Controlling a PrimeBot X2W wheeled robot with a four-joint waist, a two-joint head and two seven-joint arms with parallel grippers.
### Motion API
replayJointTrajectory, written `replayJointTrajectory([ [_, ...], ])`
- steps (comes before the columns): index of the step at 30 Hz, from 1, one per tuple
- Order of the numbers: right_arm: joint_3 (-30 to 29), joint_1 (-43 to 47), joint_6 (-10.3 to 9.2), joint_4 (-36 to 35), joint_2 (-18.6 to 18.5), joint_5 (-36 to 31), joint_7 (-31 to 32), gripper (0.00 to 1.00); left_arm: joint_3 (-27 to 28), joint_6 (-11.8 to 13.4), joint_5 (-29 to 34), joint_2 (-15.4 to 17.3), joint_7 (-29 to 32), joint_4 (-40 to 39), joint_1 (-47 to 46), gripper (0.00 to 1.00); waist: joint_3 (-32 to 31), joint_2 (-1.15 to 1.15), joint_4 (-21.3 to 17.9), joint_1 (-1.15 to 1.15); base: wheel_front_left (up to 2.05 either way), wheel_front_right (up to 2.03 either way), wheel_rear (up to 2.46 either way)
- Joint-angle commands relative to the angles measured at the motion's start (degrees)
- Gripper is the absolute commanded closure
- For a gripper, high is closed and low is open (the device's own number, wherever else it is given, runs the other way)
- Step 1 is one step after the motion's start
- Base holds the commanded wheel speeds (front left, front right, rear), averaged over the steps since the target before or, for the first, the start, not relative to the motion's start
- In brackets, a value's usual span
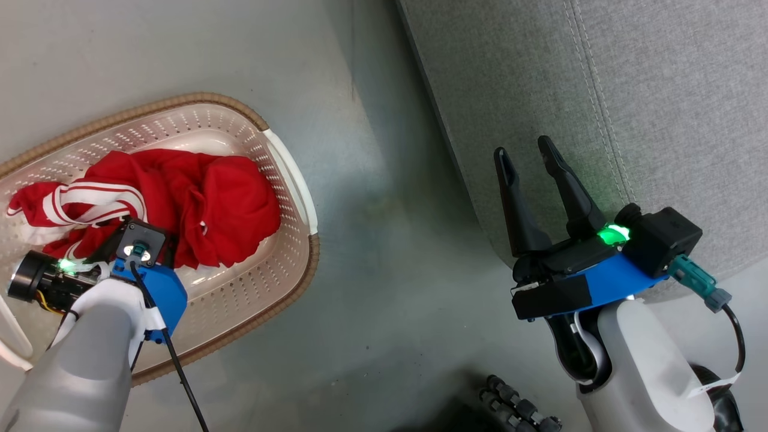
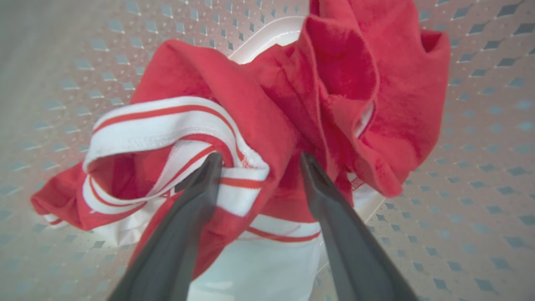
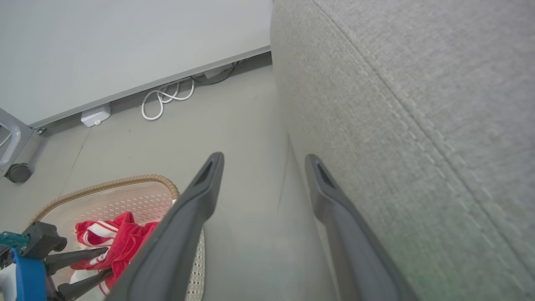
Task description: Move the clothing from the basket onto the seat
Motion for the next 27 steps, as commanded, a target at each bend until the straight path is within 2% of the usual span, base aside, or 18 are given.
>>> replayJointTrajectory([
  [1, 0.17, -0.35, 0.01, -0.41, -0.08, 0.45, -0.19, 0.00, -0.36, 0.41, 0.37, 0.46, 0.27, 0.50, -1.09, 0.00, 0.20, 0.00, -0.11, 0.00, 0.00, 0.00, 0.00],
  [8, 0.68, 0.14, 0.01, -0.43, -0.08, 0.72, -0.19, 0.00, -1.04, 0.81, 0.02, 0.08, 0.44, 2.15, -1.79, 0.02, 0.50, 0.00, -0.56, 0.00, 0.00, 0.00, 0.00],
  [9, 0.73, 0.19, 0.01, -0.39, -0.08, 0.78, -0.19, 0.00, -1.10, 0.77, -0.03, -0.02, 0.54, 2.32, -1.88, 0.38, 0.45, 0.00, -0.57, 0.00, 0.00, 0.00, 0.00],
  [10, 0.77, 0.23, 0.01, -0.38, -0.08, 0.82, -0.19, 0.00, -1.16, 0.68, -0.21, -0.09, 0.58, 2.48, -1.88, 0.85, 0.40, 0.00, -0.60, 0.00, 0.00, 0.00, 0.00],
  [11, 0.83, 0.23, 0.01, -0.32, -0.08, 0.94, -0.19, 0.00, -1.24, 0.50, -0.36, -0.18, 0.54, 2.64, -1.88, 1.00, 0.33, 0.00, -0.62, 0.00, 0.00, 0.00, 0.00],
  [27, 0.79, -0.35, 0.01, 0.09, -0.08, 0.74, -0.19, 0.00, -1.28, -0.99, -3.03, -0.82, 0.49, 4.26, -3.07, 1.00, -0.15, 0.00, 0.00, 0.00, 0.00, 0.00, 0.00],
])
